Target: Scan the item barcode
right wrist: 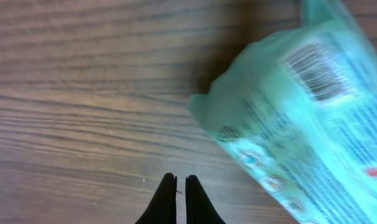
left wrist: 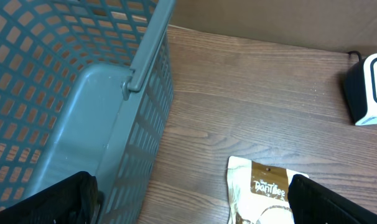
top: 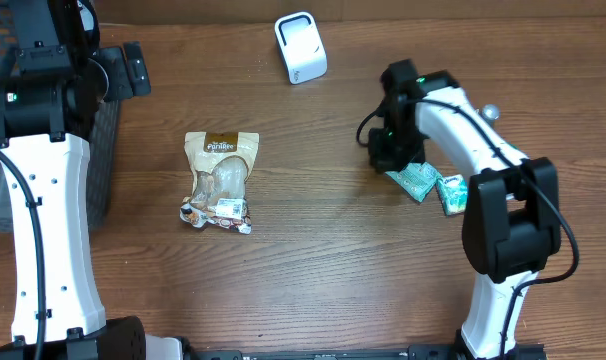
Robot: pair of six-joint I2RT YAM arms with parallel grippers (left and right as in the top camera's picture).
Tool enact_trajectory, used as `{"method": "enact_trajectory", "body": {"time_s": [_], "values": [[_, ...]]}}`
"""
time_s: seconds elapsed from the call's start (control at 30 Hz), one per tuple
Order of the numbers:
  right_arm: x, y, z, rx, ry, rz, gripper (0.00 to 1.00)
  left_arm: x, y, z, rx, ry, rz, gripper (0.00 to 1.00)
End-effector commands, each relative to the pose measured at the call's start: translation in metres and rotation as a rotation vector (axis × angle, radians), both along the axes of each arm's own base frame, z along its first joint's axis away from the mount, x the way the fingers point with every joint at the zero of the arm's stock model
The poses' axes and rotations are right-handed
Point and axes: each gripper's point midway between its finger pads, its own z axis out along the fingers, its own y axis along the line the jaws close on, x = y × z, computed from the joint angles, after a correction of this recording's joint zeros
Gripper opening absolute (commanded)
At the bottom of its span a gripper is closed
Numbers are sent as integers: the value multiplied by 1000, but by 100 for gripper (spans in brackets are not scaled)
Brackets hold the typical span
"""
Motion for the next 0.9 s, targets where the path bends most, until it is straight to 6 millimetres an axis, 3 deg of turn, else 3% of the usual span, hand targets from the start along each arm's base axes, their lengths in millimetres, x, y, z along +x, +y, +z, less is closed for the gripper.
{"method": "enact_trajectory", "body": {"time_s": [0.0, 0.13, 0.43, 0.6, 0.73, 0.87], "values": [[-4, -9, -13, -81, -16, 30, 4, 2, -5, -1, 9, 3, -25, 99], [3, -17, -20, -115, -52, 24, 4, 2, -5, -1, 9, 3, -25, 99], [16, -68, -27, -222, -84, -69, 4, 2, -6, -1, 9, 3, -25, 100], [19, -86, -26, -224, -81, -117, 5, 2, -5, -1, 9, 3, -25, 99], [25, -88, -19, -220, -92, -129, 8, 2, -5, -1, 9, 3, -25, 99], [33, -76, 0, -201, -104, -111, 13, 2, -5, -1, 9, 3, -25, 100]]}}
